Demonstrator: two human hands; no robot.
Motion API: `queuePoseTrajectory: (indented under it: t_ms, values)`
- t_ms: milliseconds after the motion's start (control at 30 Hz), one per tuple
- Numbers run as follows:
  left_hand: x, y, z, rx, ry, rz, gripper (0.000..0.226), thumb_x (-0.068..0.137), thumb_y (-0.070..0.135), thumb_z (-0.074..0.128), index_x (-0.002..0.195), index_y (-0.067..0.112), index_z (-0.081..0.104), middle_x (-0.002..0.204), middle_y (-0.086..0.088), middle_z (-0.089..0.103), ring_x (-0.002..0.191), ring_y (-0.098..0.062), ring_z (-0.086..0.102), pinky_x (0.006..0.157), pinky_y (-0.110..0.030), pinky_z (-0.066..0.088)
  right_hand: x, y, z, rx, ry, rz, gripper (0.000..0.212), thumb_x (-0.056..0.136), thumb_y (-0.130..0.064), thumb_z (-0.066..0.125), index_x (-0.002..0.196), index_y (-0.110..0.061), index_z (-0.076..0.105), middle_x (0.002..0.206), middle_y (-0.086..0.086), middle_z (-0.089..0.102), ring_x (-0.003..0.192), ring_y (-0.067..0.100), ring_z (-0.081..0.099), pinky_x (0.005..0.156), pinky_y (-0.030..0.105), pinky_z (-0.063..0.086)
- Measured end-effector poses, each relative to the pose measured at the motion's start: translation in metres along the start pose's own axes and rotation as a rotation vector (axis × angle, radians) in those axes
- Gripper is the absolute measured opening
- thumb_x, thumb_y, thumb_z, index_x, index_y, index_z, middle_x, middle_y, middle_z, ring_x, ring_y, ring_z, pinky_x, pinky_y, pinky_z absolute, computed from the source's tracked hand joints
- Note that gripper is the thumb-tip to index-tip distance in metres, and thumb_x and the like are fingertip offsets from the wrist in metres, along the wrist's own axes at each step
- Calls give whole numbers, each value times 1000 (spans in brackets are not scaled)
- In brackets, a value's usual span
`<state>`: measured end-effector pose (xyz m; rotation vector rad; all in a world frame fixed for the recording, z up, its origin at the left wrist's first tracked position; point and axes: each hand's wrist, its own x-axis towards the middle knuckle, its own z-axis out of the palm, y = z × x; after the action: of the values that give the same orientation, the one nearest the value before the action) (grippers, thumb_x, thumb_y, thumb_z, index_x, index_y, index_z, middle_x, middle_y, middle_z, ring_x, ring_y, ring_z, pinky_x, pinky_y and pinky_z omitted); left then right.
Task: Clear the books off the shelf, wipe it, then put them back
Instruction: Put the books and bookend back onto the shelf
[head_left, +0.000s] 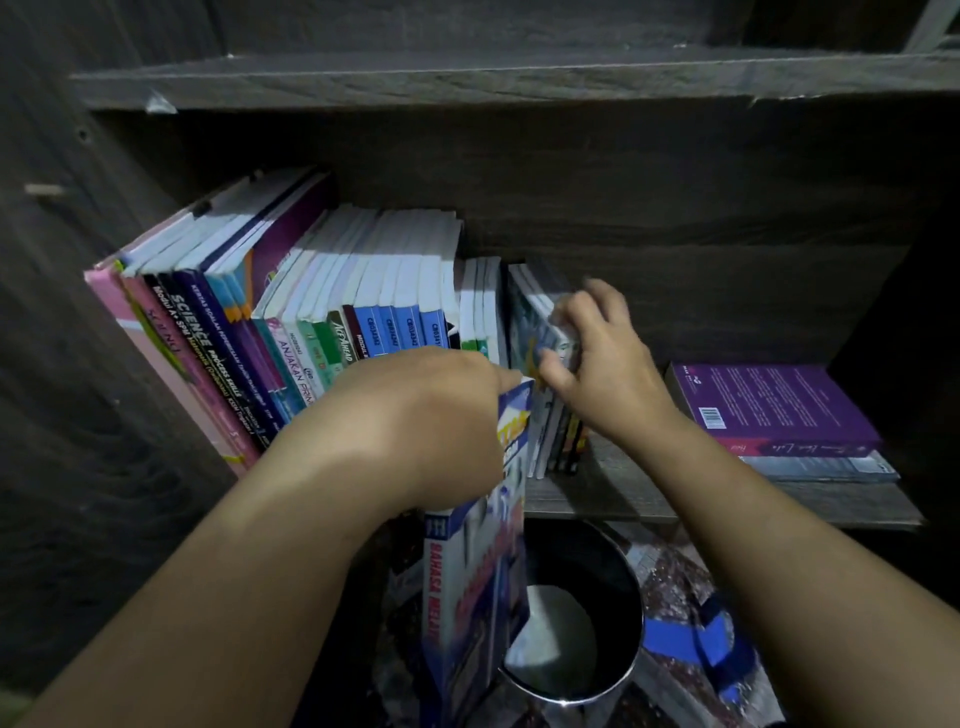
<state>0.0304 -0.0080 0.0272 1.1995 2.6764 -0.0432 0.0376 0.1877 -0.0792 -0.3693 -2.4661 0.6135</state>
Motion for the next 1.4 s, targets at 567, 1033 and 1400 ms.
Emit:
queuePoseTrajectory:
  t_ms: [567, 1033, 1400]
  values:
    - [72, 31, 72, 0, 493, -226, 69, 98, 7, 45, 153, 17, 6, 130, -13, 43, 95, -29, 61, 61, -30, 38, -10, 33, -27, 123, -11, 27, 54, 83, -23, 72, 131, -27, 47, 149, 5, 31, 134, 4, 27, 108, 22, 27]
    - [82, 9, 87, 457, 679, -310, 87, 51, 51, 87, 127, 25, 54, 112, 2, 40, 108, -19, 32, 80, -38, 22, -39, 39, 4, 480, -582, 479, 99, 84, -2, 68, 152, -39, 8, 123, -9, 52, 123, 16, 50, 105, 40, 43]
    - [64, -50, 74, 42, 1076, -157, 50, 89, 44, 47, 126, 10, 51, 127, -11, 51, 122, -28, 44, 104, -46, 18, -48, 30, 54, 435, -339, 462, 110, 76, -29, 79, 147, -53, -2, 130, -6, 60, 110, 8, 55, 105, 45, 43]
